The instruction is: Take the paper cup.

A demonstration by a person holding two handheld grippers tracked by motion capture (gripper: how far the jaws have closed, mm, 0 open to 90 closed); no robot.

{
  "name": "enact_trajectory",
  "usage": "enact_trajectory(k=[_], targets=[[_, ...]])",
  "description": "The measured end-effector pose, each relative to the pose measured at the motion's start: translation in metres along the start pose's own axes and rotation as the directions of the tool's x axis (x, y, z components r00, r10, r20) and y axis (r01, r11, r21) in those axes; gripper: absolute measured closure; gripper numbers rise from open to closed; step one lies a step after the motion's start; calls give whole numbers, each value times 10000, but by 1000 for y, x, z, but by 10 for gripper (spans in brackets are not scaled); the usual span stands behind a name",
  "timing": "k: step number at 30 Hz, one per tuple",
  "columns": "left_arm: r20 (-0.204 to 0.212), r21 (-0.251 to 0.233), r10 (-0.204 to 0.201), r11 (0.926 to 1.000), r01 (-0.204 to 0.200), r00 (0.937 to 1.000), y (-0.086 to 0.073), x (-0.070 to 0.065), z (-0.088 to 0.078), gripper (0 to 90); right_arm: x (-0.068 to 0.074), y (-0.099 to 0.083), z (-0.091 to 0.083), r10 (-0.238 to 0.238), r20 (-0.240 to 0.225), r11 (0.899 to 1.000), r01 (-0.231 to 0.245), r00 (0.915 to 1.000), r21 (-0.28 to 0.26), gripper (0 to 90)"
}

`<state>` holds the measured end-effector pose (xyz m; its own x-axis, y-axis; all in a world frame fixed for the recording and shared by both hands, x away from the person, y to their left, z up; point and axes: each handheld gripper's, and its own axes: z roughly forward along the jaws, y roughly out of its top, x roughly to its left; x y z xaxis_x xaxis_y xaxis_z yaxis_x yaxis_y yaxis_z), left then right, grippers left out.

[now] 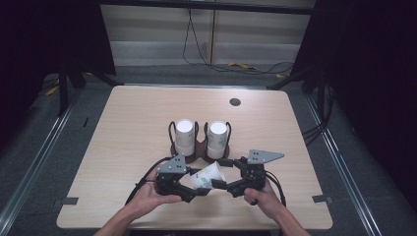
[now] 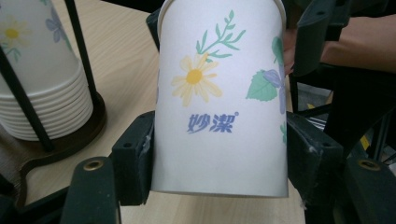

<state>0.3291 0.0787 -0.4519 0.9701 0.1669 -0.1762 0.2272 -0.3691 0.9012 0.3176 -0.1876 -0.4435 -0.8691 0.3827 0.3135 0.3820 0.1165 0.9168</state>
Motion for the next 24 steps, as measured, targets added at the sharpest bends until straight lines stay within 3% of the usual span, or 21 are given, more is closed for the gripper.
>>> enact_trajectory(k=[13,20,24], targets=[[270,-60,115,9999,-114,9996,0,-2,2,339,-2,-2,6,610,-817,9980,-593,9948,229,161],[360,-13,31,10000,-31,9993,-1,-1,3,337,-6,-2,3,1015,-917,9947,-1023,9906,-47,234],[392,77,-85,9999,82,9992,-3,0,5,334,-7,-2,3,963,-862,9953,-966,9916,6,257]])
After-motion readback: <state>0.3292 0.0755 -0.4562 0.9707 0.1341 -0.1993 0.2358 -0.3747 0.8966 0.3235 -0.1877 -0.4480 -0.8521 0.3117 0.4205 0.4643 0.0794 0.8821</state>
